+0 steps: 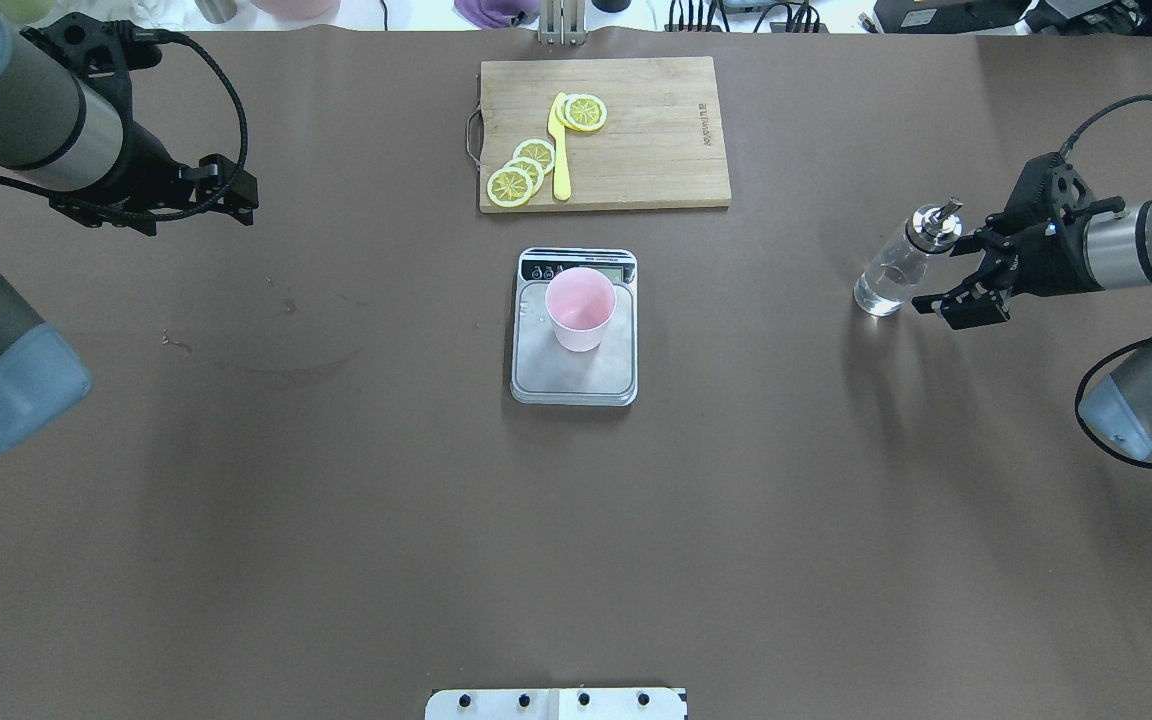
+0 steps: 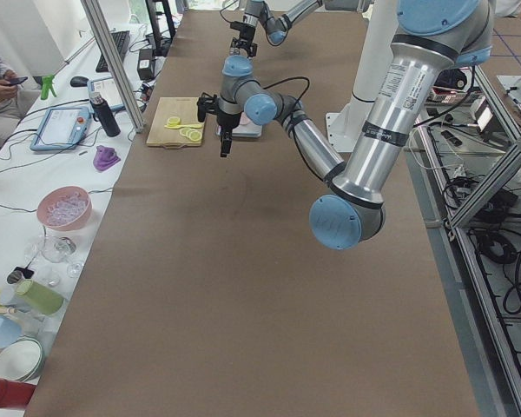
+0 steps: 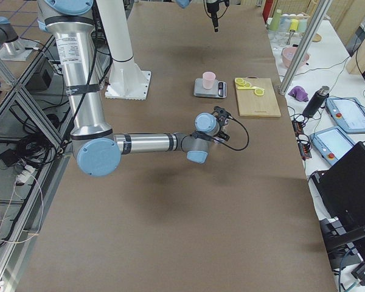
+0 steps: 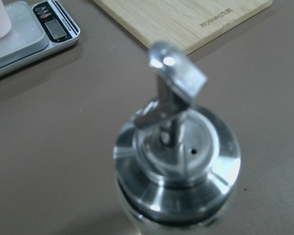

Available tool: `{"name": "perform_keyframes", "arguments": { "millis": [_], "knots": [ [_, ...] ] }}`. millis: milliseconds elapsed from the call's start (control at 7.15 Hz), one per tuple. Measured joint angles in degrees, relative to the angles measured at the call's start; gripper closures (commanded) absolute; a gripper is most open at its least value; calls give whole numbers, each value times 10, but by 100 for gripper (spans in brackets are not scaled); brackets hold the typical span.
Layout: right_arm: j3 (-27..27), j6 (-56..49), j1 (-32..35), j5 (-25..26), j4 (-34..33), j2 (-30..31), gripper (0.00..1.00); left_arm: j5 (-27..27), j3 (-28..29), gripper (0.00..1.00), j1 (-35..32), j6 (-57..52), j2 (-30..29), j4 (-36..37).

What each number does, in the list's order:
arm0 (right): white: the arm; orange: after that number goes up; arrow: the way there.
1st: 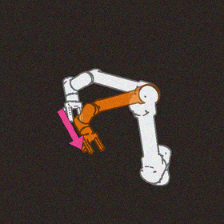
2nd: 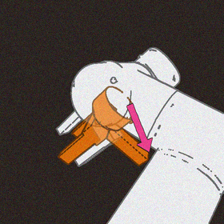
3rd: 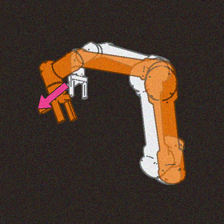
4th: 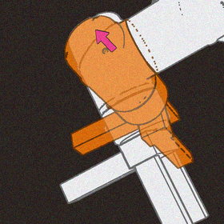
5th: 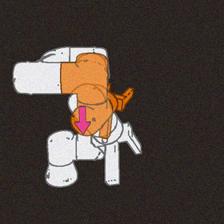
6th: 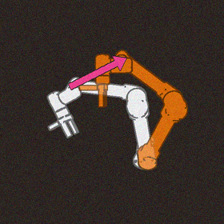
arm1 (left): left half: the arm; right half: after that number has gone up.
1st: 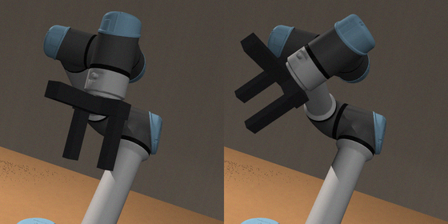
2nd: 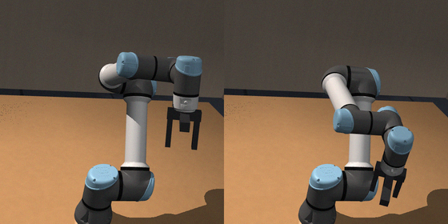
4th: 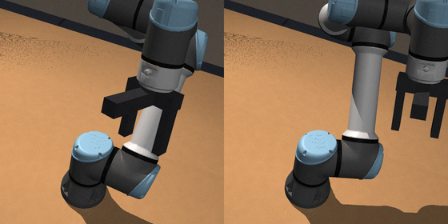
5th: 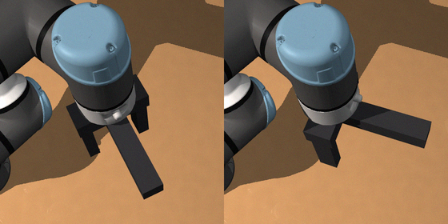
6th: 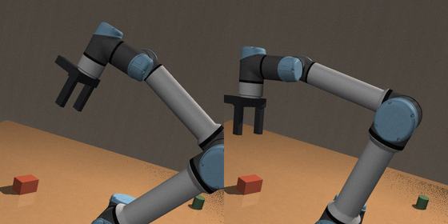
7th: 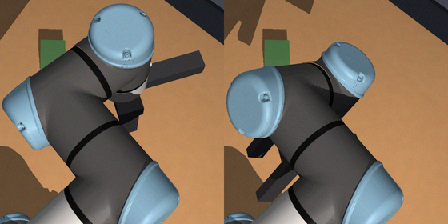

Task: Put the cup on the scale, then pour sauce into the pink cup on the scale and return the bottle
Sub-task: 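Move the right gripper down to the glass sauce dispenser, then close the right gripper around the glass sauce dispenser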

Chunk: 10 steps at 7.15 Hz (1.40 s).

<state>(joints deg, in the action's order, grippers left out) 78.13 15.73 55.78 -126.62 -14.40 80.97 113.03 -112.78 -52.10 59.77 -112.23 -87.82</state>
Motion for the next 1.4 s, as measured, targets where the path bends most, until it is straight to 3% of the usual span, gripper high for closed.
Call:
{"name": "perform_keyframes", "arguments": {
  "millis": [559,1398],
  "knots": [
    [-51,70,-18,56,128,-1,2,0,-1,3,-6,0,-5,10],
    [-58,105,-45,107,165,-7,4,0,2,3,-6,0,-6,12]
  ]
}}
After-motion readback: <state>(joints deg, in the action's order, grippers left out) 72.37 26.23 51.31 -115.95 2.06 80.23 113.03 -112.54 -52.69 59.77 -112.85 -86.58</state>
